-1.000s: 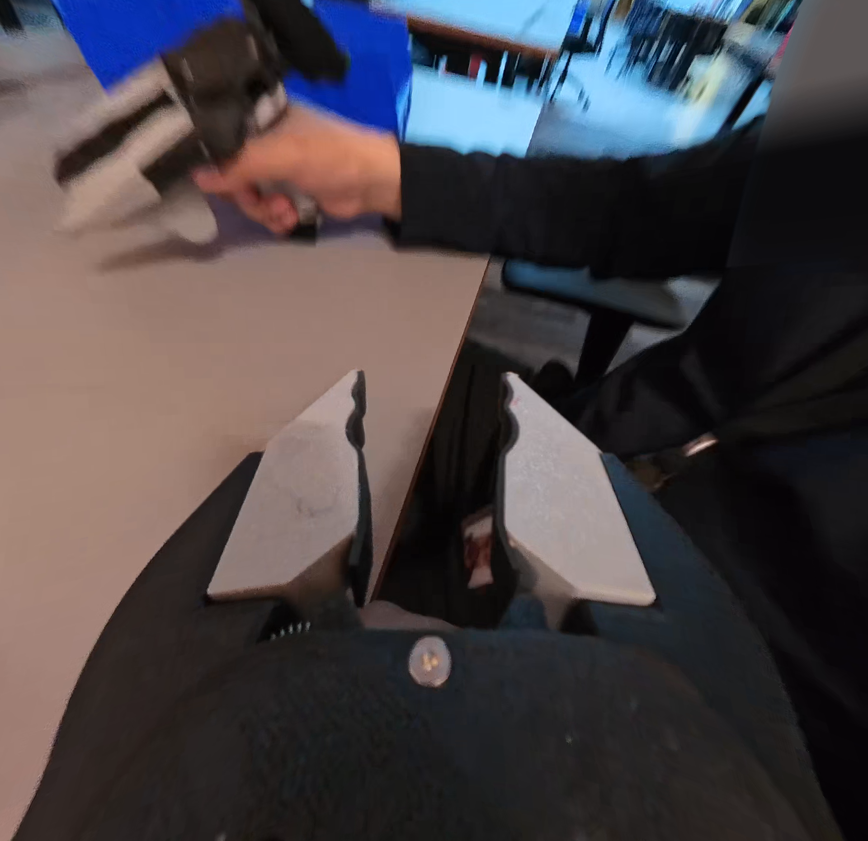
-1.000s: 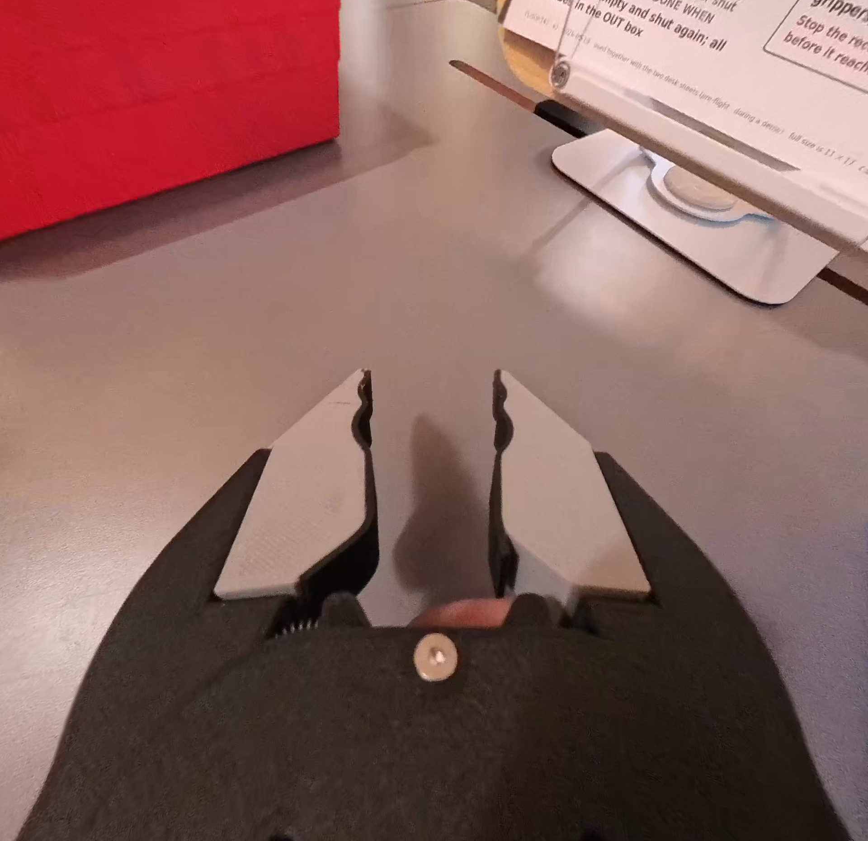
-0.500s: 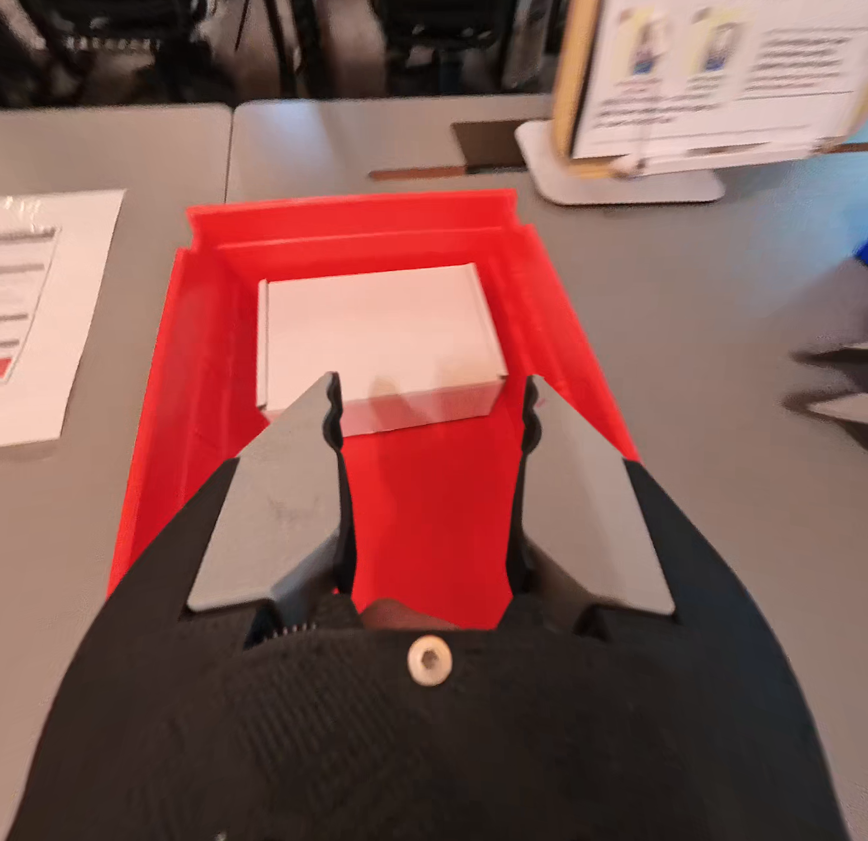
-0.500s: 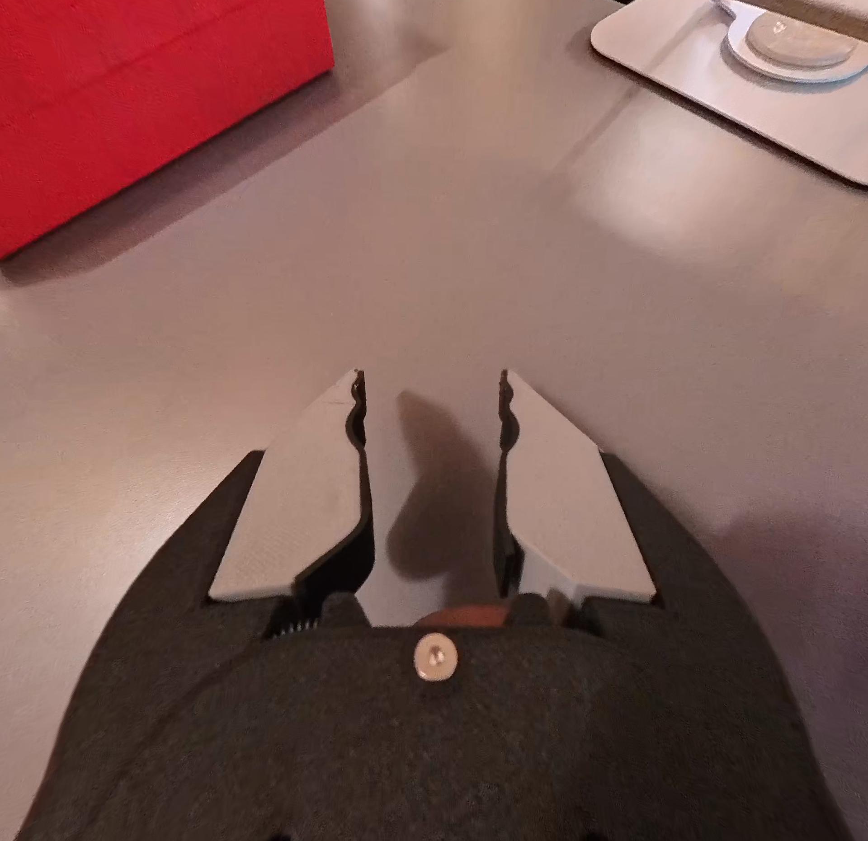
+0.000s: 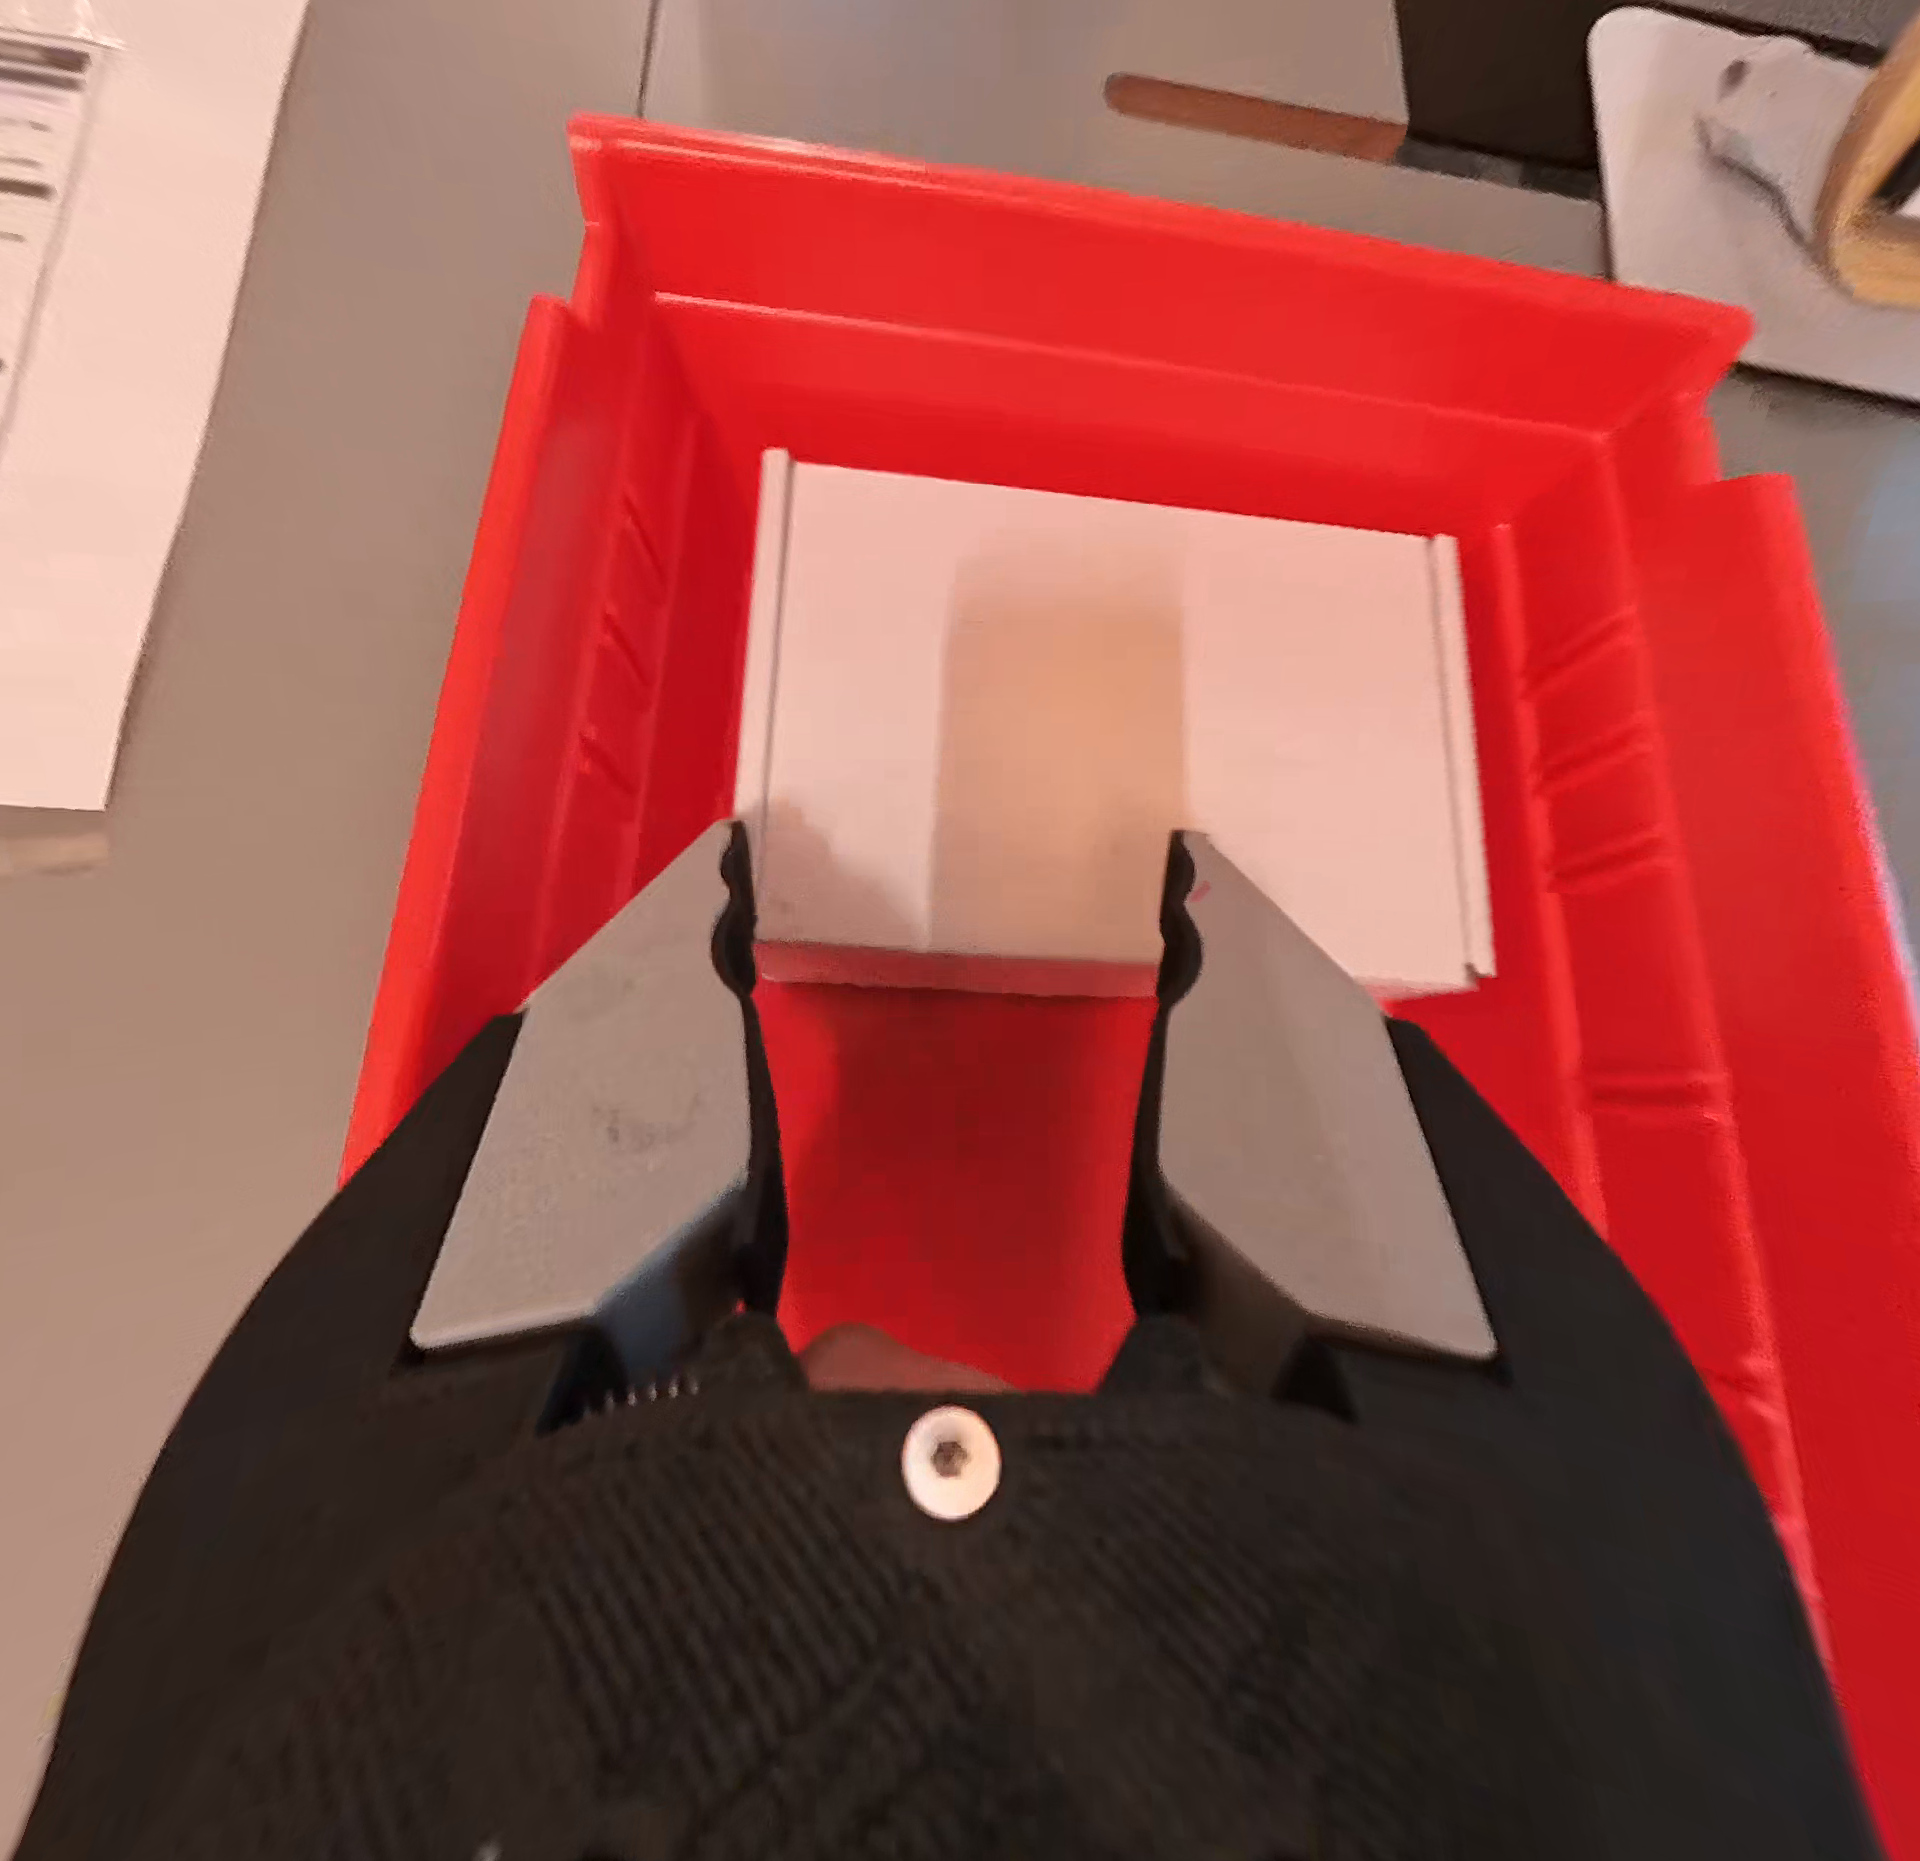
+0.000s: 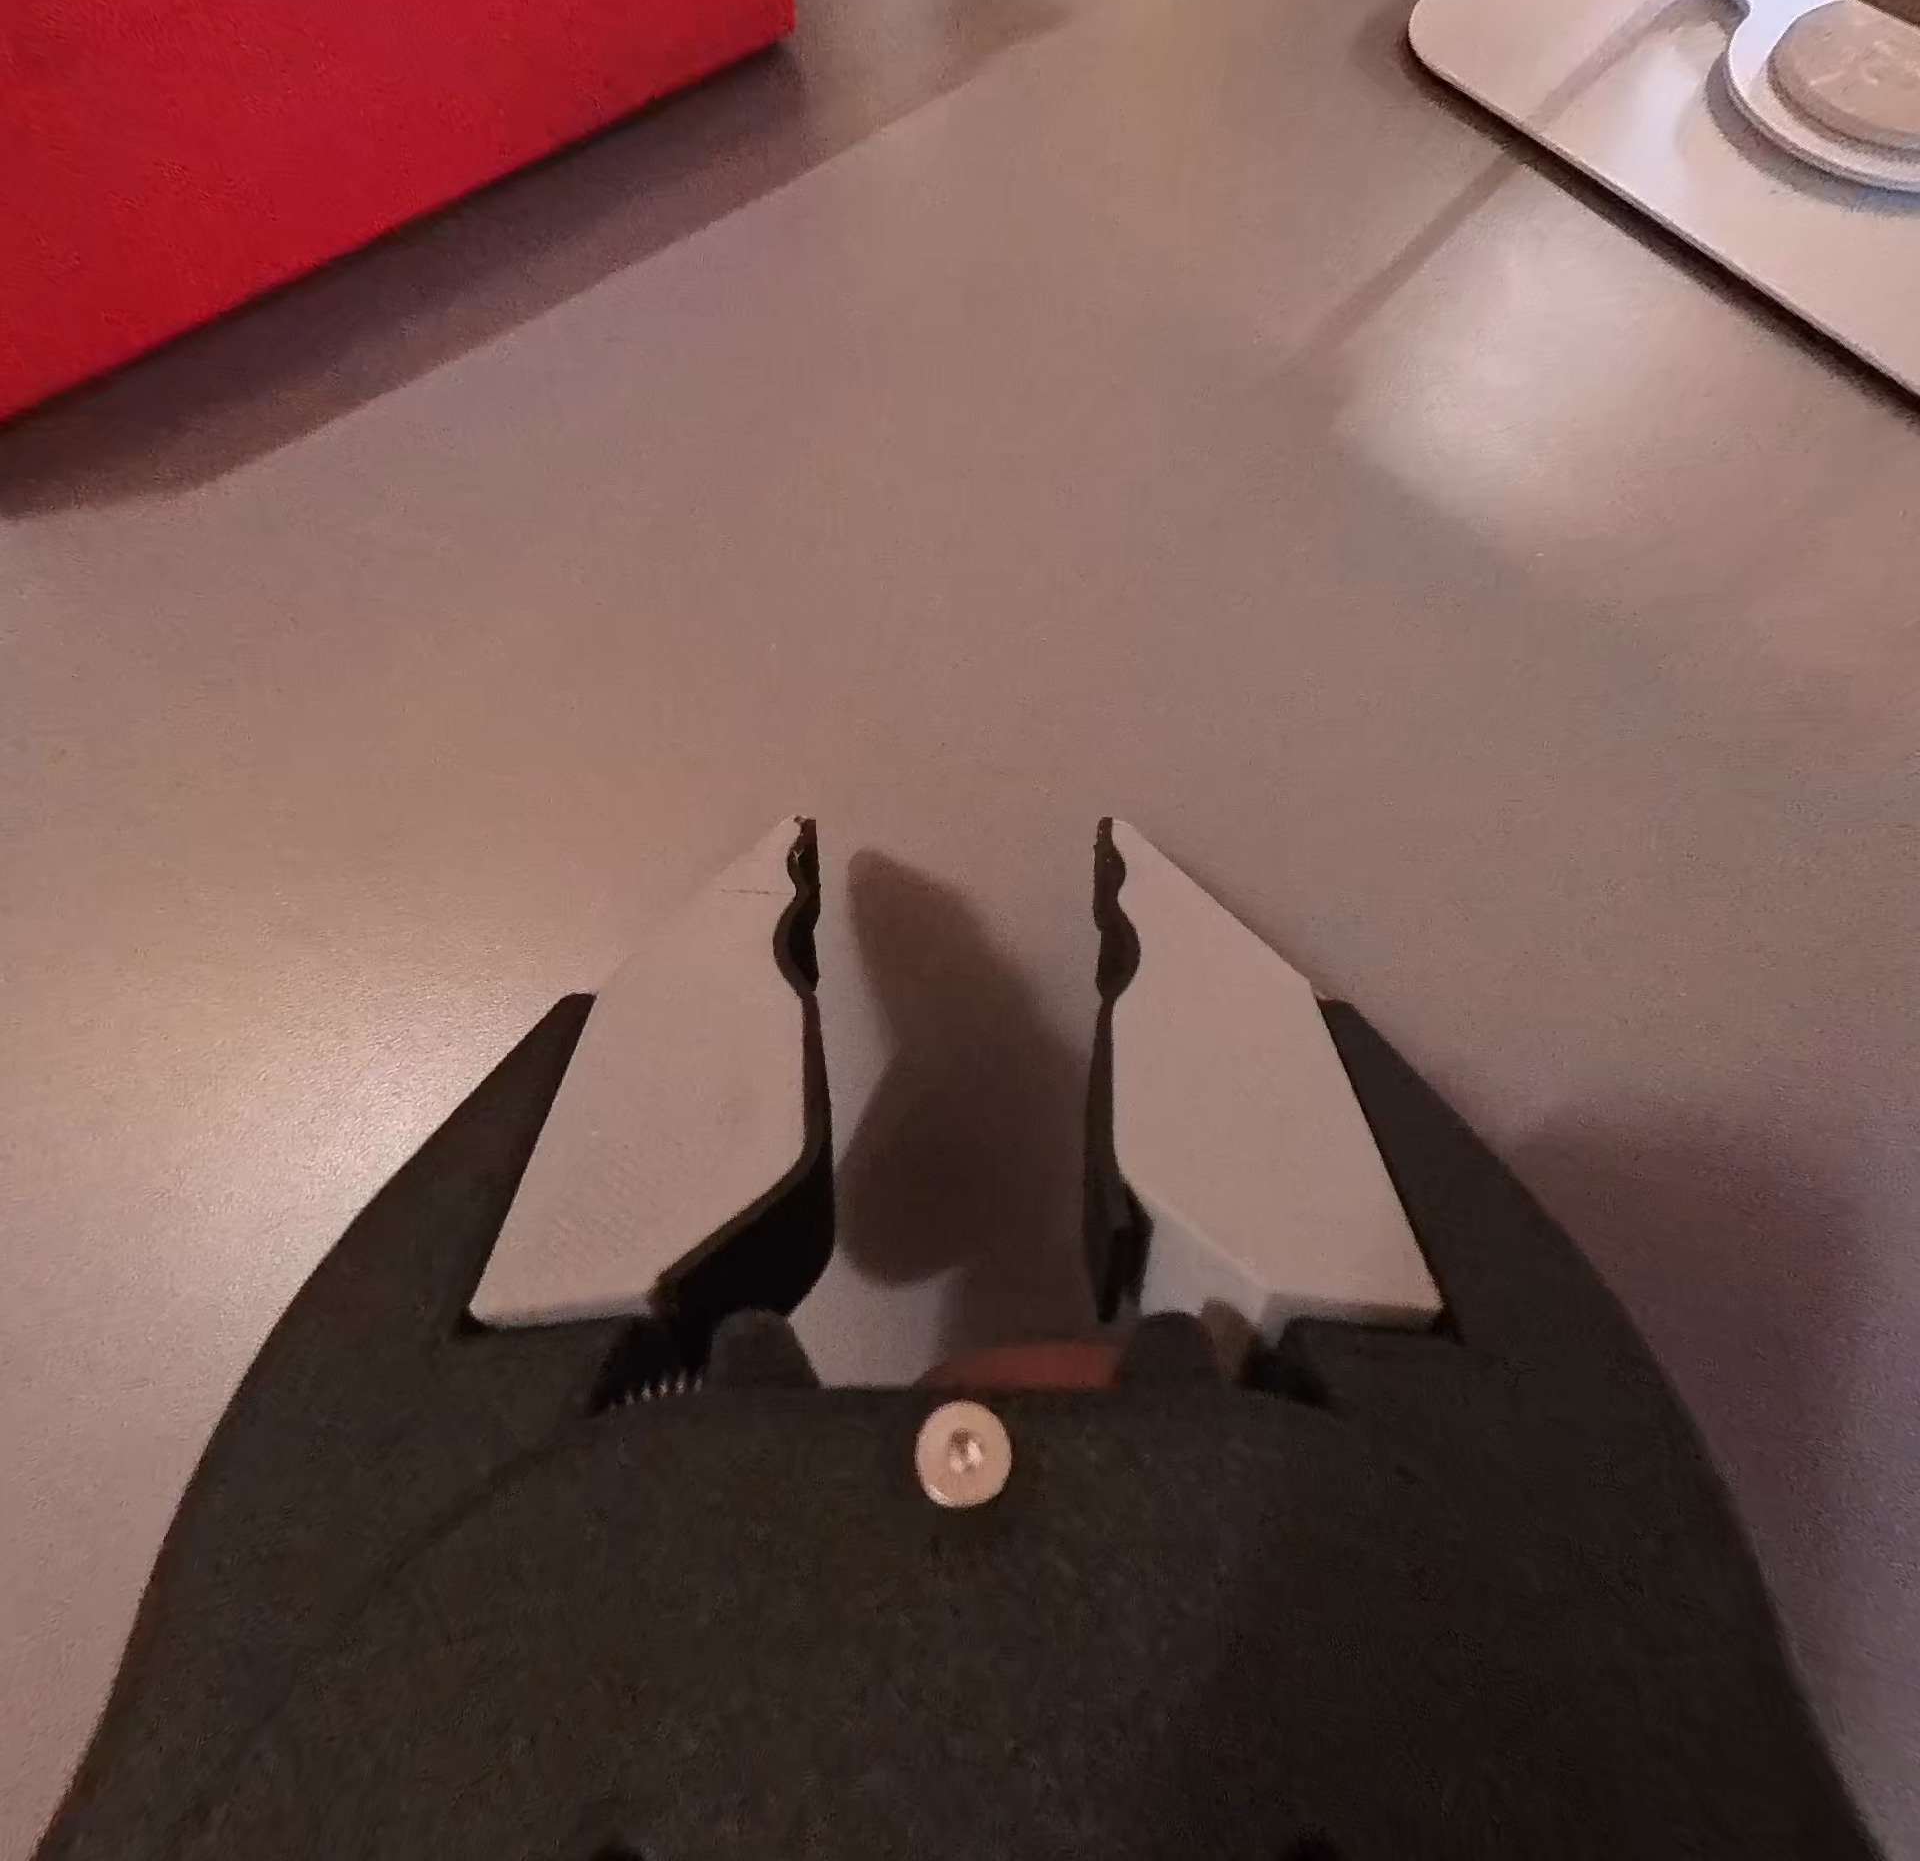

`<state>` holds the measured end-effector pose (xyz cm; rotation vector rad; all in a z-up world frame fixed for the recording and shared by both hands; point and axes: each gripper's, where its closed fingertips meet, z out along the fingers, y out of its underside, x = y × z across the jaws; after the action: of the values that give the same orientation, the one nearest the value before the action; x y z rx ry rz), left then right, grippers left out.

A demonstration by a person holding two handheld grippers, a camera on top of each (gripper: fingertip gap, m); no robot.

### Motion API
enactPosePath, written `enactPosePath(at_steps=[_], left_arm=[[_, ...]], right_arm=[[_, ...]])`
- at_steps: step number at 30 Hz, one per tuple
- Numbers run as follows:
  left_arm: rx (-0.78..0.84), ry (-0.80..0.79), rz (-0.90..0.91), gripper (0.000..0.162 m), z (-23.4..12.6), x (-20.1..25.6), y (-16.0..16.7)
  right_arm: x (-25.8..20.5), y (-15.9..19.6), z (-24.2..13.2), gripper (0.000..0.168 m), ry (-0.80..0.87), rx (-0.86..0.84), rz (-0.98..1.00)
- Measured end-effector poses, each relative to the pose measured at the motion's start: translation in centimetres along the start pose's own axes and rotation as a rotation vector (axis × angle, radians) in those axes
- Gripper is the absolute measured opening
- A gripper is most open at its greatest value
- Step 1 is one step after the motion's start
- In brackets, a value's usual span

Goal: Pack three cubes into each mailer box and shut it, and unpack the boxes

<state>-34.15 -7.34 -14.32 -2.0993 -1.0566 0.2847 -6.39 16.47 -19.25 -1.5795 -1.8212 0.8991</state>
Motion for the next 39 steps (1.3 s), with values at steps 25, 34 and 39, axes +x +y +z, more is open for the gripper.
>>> enactPosePath(at_steps=[25,34,39], left_arm=[[-0.103,0.118,-0.16,0.098,1.8,0.3,1.7],[-0.117,0.178,-0.23,0.102,2.2,0.9,2.2],[-0.106,0.231,-0.266,0.104,2.4,1.3,2.5]], right_arm=[[-1.1,-0.4,0.0,0.049,-0.02,0.022,-0.03],[-1.5,-0.5,0.0,0.048,-0.027,0.031,-0.04],[-3.8,-3.3,-0.8,0.046,-0.115,0.201,-0.067]])
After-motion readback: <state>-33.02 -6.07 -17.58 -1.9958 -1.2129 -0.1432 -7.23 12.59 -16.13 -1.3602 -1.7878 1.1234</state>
